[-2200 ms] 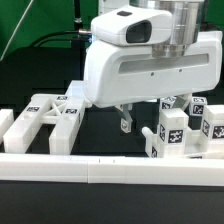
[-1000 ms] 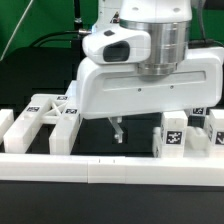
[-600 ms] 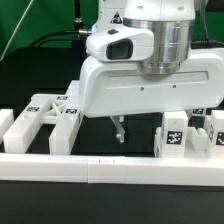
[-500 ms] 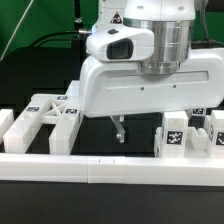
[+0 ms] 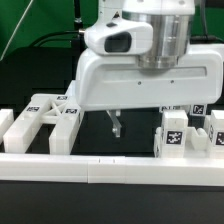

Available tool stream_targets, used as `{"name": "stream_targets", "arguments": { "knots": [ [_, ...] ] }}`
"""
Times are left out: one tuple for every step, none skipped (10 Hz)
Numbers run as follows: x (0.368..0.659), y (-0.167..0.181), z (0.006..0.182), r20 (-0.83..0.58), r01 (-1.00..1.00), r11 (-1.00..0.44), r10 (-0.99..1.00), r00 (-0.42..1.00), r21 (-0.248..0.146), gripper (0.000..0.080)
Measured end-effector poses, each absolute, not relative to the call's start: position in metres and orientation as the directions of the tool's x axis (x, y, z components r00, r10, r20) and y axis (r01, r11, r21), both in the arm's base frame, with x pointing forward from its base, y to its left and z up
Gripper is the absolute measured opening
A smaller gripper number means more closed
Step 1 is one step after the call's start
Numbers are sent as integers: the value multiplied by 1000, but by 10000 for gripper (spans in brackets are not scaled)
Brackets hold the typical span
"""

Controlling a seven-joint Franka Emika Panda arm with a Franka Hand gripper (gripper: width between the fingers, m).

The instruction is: Assemble chair

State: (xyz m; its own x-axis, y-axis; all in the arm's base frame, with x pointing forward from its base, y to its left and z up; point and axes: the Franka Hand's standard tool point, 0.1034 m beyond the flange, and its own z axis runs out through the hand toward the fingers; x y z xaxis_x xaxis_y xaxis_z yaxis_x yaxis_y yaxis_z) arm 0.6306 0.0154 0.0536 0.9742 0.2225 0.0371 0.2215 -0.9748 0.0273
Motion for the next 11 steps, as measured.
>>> {"name": "stream_targets", "arguments": {
  "knots": [
    [623,18,60,28,104,-995,104,994,-1,649],
    [618,23,64,10,12,-999,12,1000,-42,649],
    [616,31,68,8,-70,-993,-71,997,-94,649],
    [614,41,61,3,-86,-991,-87,996,-98,649],
    [614,41,59,1,-77,-992,-78,997,-96,649],
    [615,40,59,2,-81,-992,-81,997,-96,649],
    [614,40,59,0,-83,-992,-84,997,-96,649],
    [610,40,55,-6,-122,-986,-122,992,-112,649],
    [605,44,50,0,-134,-985,-134,991,-109,649],
    [598,51,41,12,-126,-987,-128,992,-105,649],
    [592,50,33,20,-125,-987,-128,992,-98,649]
  ]
}}
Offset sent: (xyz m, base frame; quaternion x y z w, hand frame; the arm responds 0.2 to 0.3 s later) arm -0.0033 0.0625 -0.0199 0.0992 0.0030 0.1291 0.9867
